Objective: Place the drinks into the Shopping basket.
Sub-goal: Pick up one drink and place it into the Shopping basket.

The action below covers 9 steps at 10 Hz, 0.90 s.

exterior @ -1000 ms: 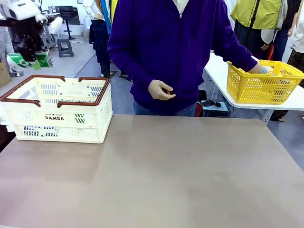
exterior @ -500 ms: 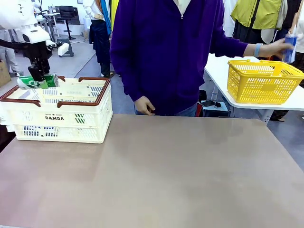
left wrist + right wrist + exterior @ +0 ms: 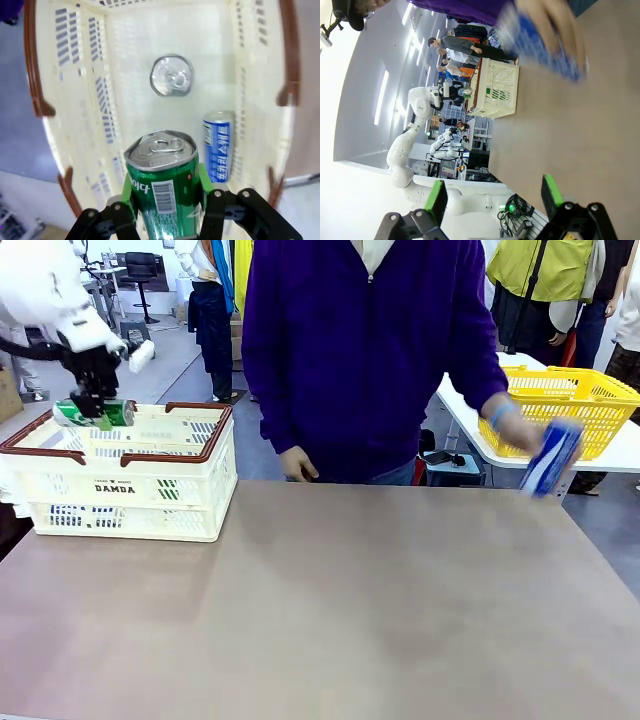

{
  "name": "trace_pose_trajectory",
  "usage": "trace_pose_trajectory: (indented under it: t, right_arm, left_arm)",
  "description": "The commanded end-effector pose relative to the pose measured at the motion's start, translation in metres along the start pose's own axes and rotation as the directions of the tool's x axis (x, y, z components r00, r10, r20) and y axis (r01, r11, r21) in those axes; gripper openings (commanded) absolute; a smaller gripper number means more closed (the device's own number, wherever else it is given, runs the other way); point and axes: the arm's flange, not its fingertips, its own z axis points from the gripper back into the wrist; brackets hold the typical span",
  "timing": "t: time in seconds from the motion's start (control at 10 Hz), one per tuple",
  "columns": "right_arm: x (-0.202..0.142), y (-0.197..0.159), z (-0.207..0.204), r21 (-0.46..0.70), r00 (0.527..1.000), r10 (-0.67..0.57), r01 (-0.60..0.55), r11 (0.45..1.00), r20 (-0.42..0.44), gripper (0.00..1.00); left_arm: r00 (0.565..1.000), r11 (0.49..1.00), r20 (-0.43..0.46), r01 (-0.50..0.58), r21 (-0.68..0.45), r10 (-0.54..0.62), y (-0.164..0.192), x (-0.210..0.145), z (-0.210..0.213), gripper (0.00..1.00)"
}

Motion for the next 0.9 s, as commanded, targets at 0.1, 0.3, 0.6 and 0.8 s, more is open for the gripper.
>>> trace_pose_trajectory:
  t: [0.1, 0.3, 0.6, 0.8]
  right_arm:
    - [0.003, 0.006, -0.001, 0.021, 1.000, -0.012, 0.012, 1.000, 0.015, 1.00]
    - [0.003, 0.006, -0.001, 0.021, 1.000, -0.012, 0.012, 1.000, 0.015, 1.00]
    - [0.000, 0.020, 0.068, -0.105, 0.999, 0.049, -0.048, 0.993, 0.002, 1.00]
    - [0.001, 0.009, 0.034, -0.066, 0.999, 0.034, -0.033, 0.997, 0.012, 1.00]
  left_arm:
    - [0.999, 0.998, -0.013, 0.053, 0.046, -0.053, -0.008, -0.006, -0.051, 0.00]
    - [0.999, 0.999, -0.016, 0.041, -0.005, -0.041, -0.008, -0.005, -0.081, 0.00]
    - [0.999, 0.995, 0.027, 0.044, -0.087, -0.042, -0.001, -0.005, -0.124, 0.00]
    - [1.000, 0.992, 0.005, -0.011, -0.129, 0.012, 0.004, -0.007, -0.148, 0.00]
